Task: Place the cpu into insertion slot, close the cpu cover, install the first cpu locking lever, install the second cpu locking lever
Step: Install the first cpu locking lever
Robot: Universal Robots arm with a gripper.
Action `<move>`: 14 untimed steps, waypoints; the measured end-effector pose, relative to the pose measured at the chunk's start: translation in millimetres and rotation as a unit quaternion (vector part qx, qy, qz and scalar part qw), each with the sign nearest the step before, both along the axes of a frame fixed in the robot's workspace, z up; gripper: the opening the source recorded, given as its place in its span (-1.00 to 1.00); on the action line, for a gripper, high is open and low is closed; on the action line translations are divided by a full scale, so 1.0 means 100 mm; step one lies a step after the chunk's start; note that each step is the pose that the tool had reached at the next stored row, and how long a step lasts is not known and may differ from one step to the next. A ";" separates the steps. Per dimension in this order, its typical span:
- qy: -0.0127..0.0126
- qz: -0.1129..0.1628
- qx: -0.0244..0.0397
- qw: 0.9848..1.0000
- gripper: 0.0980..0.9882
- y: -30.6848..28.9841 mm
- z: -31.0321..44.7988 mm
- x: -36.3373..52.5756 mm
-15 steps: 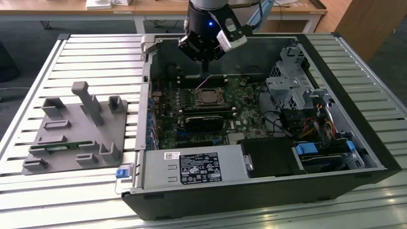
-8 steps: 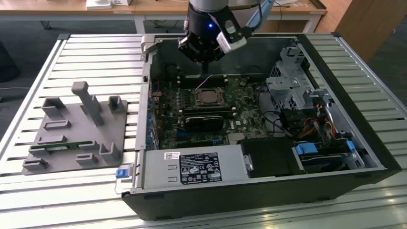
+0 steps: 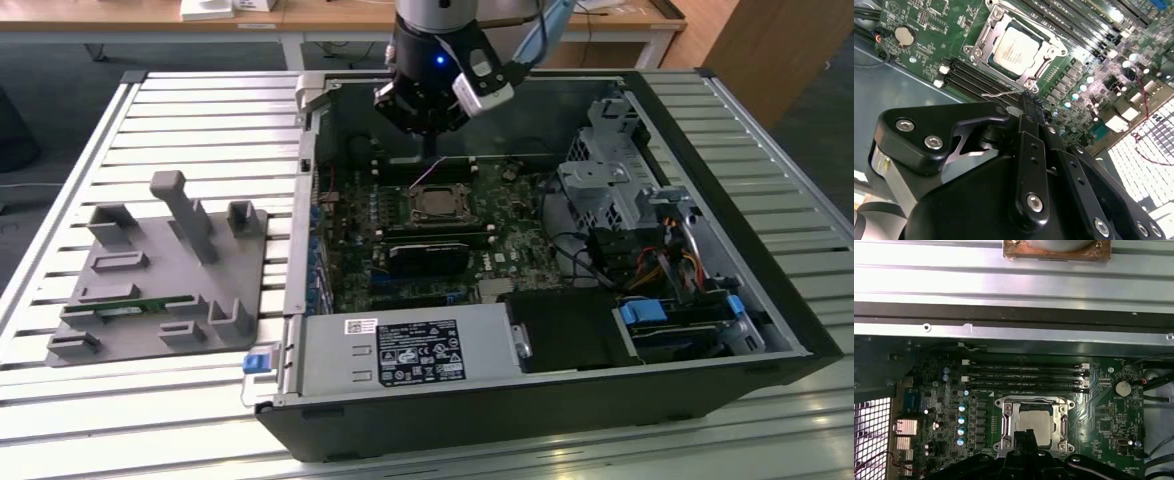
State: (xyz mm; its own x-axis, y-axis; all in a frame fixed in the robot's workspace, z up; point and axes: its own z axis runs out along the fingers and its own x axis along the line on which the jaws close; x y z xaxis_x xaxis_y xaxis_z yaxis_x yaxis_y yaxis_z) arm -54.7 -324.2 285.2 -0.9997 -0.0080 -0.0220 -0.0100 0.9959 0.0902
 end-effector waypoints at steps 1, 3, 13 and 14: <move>0.000 0.000 0.000 1.000 -0.98 0.005 -0.018 0.000; 0.000 0.000 0.000 1.000 -0.98 0.009 -0.054 0.001; 0.000 0.000 0.000 1.000 -0.98 0.075 -0.191 -0.007; 0.000 0.000 0.000 1.000 -0.98 0.089 -0.195 -0.007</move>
